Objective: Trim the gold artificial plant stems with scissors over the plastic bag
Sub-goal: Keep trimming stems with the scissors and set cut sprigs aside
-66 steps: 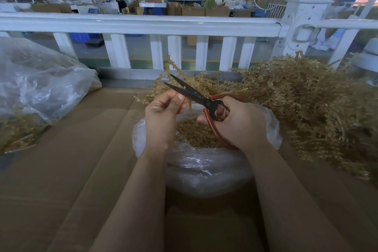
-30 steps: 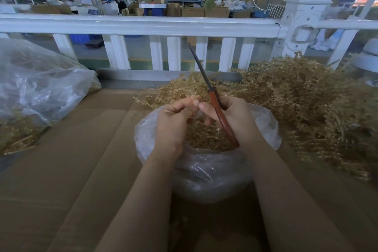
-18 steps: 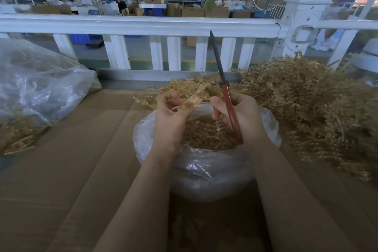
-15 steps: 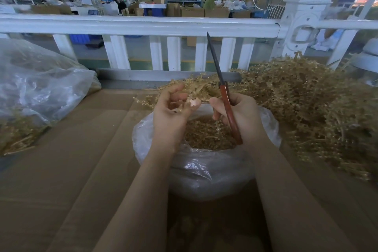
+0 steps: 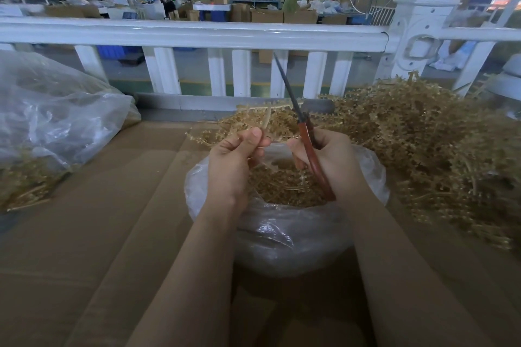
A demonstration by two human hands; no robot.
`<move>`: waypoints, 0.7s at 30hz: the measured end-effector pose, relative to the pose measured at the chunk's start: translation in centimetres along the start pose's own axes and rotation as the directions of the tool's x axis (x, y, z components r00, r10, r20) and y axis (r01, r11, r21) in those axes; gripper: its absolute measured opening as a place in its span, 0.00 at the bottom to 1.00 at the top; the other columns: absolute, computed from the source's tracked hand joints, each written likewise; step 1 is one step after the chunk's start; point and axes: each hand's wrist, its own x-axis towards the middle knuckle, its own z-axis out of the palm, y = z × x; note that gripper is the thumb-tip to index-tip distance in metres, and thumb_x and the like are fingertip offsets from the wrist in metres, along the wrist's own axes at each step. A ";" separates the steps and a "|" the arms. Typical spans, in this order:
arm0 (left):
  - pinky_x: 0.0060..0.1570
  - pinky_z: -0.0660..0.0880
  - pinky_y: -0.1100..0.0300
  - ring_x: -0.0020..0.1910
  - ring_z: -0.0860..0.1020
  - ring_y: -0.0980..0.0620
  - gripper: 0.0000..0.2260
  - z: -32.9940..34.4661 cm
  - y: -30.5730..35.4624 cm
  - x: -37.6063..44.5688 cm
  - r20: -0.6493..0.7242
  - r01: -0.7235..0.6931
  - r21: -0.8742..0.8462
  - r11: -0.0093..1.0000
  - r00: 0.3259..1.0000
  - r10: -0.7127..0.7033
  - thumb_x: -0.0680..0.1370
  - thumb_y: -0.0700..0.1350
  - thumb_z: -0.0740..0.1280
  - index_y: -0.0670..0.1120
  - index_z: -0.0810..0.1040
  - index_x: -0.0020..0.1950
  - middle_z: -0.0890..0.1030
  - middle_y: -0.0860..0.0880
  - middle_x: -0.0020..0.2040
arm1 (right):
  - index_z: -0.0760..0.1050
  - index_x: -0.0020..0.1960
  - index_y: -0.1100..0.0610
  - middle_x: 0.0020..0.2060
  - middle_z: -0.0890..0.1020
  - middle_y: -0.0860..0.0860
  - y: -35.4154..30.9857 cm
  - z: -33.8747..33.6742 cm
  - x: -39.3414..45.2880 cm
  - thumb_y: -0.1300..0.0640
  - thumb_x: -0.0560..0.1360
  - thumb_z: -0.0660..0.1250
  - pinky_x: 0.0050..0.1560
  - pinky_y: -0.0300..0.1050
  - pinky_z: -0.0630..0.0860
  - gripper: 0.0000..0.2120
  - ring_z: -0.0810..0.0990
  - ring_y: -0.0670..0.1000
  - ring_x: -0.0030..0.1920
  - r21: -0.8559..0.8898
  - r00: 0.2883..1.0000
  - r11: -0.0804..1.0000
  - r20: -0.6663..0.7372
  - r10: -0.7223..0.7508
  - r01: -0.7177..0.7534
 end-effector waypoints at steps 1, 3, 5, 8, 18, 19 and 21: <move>0.35 0.73 0.67 0.31 0.74 0.59 0.10 0.0 0.0 0.0 -0.024 -0.007 0.011 1.000 1.000 0.007 0.79 0.40 0.68 0.46 0.82 0.38 0.81 0.51 0.34 | 0.78 0.33 0.55 0.24 0.79 0.46 0.1 0.1 0.1 0.56 0.75 0.75 0.29 0.30 0.71 0.13 0.76 0.40 0.24 -0.039 1.000 0.999 -0.005 -0.014 0.014; 0.35 0.72 0.66 0.30 0.73 0.58 0.10 -0.2 -0.2 0.2 -0.088 -0.030 0.060 0.998 0.995 0.035 0.78 0.40 0.70 0.46 0.82 0.37 0.79 0.49 0.33 | 0.80 0.36 0.50 0.26 0.81 0.43 0.2 0.2 0.1 0.51 0.73 0.77 0.29 0.29 0.71 0.10 0.79 0.39 0.27 -0.093 1.000 0.995 -0.008 -0.023 0.022; 0.36 0.73 0.66 0.29 0.74 0.59 0.08 -0.5 -0.4 0.5 -0.143 -0.067 0.123 0.990 0.986 0.084 0.77 0.41 0.71 0.45 0.83 0.38 0.79 0.49 0.33 | 0.80 0.40 0.47 0.32 0.83 0.40 0.3 0.0 0.0 0.42 0.69 0.78 0.32 0.30 0.72 0.11 0.81 0.38 0.32 -0.149 0.999 0.988 -0.020 -0.042 0.039; 0.37 0.74 0.67 0.30 0.75 0.60 0.07 -0.9 -0.5 0.6 -0.177 -0.113 0.184 0.976 0.973 0.146 0.77 0.43 0.73 0.46 0.84 0.39 0.81 0.50 0.33 | 0.79 0.43 0.41 0.39 0.83 0.33 0.2 -0.3 -0.3 0.26 0.62 0.71 0.39 0.38 0.77 0.21 0.82 0.37 0.40 -0.311 0.995 0.946 0.002 -0.101 0.097; 0.31 0.70 0.70 0.30 0.72 0.60 0.04 -1.4 -1.0 1.2 -0.128 -0.132 0.085 0.988 0.982 0.142 0.78 0.39 0.70 0.39 0.82 0.46 0.80 0.48 0.38 | 0.73 0.42 0.41 0.33 0.79 0.38 1.2 -0.1 -0.4 0.19 0.61 0.61 0.34 0.38 0.70 0.26 0.76 0.37 0.37 -0.586 0.987 0.795 0.104 -0.120 0.159; 0.30 0.70 0.70 0.30 0.72 0.60 0.03 -1.5 -1.0 1.3 -0.115 -0.124 0.065 0.990 0.985 0.131 0.78 0.39 0.70 0.41 0.82 0.46 0.80 0.48 0.38 | 0.72 0.43 0.39 0.33 0.79 0.37 1.3 -0.1 -0.4 0.20 0.61 0.62 0.34 0.37 0.68 0.25 0.76 0.36 0.37 -0.587 0.986 0.792 0.097 -0.136 0.167; 0.31 0.71 0.69 0.31 0.72 0.60 0.04 -1.6 -0.9 1.3 -0.095 -0.117 0.041 0.992 0.988 0.121 0.78 0.40 0.70 0.44 0.82 0.44 0.81 0.49 0.39 | 0.71 0.46 0.35 0.34 0.78 0.34 1.3 -0.1 -0.5 0.21 0.63 0.63 0.34 0.34 0.66 0.22 0.75 0.33 0.38 -0.599 0.982 0.778 0.087 -0.170 0.188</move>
